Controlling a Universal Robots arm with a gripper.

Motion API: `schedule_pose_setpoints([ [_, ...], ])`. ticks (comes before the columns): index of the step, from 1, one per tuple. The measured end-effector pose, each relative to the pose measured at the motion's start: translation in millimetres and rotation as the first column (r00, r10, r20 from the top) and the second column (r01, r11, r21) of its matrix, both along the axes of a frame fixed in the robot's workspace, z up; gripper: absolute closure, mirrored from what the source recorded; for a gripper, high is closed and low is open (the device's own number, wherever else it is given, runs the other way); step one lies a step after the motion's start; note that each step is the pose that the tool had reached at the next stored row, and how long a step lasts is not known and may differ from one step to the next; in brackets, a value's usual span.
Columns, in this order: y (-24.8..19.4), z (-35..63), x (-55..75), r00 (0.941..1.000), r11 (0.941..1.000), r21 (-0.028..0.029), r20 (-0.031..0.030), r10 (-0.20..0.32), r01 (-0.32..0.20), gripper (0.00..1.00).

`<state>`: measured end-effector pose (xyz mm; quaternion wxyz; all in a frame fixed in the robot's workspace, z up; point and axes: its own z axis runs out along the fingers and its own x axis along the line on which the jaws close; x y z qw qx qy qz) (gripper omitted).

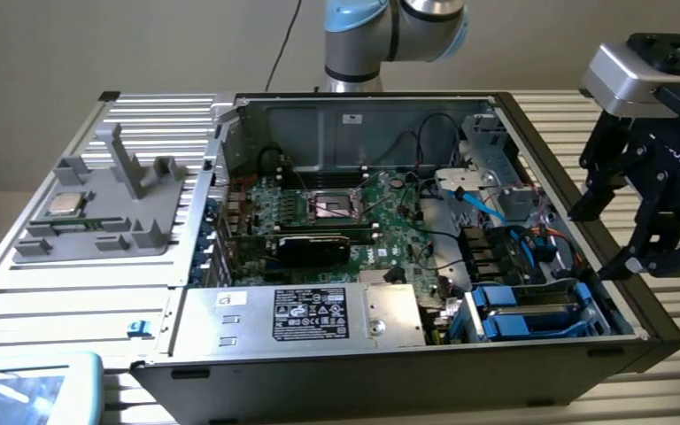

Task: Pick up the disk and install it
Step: 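Insert the first disk wire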

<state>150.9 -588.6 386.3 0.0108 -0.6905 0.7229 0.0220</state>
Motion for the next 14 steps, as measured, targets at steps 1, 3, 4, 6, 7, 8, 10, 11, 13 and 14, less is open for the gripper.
schedule_pose_setpoints([
  [1, 0.2, -0.8, 0.0, 1.0000, 1.0000, 0.0025, 0.0000, -0.001, 0.001, 0.35],
  [3, 0.2, -0.9, 0.0, 1.0000, 1.0000, 0.0033, 0.0000, -0.001, 0.001, 0.35],
  [4, 0.3, -1.0, 0.4, 1.0000, 1.0000, 0.0035, 0.0000, -0.001, 0.001, 0.35],
  [6, 2.1, -1.4, 0.5, 1.0000, 1.0000, 0.0036, 0.0015, -0.003, 0.003, 0.35],
  [7, 3.0, -1.9, 0.5, 1.0000, 1.0000, 0.0037, 0.0022, -0.004, 0.004, 0.35],
  [8, 4.4, -2.3, 0.4, 1.0000, 1.0000, 0.0038, 0.0034, -0.005, 0.005, 0.35],
  [10, 8.5, -3.6, 0.4, 1.0000, 1.0000, 0.0037, 0.0049, -0.006, 0.006, 0.35],
  [11, 10.5, -4.5, 0.4, 1.0000, 1.0000, 0.0037, 0.0052, -0.006, 0.006, 0.35],
  [13, 14.0, -6.3, 0.3, 1.0000, 1.0000, 0.0038, 0.0058, -0.007, 0.007, 0.35],
  [14, 15.4, -7.1, 0.3, 1.0000, 1.0000, 0.0038, 0.0060, -0.008, 0.008, 0.35],
])
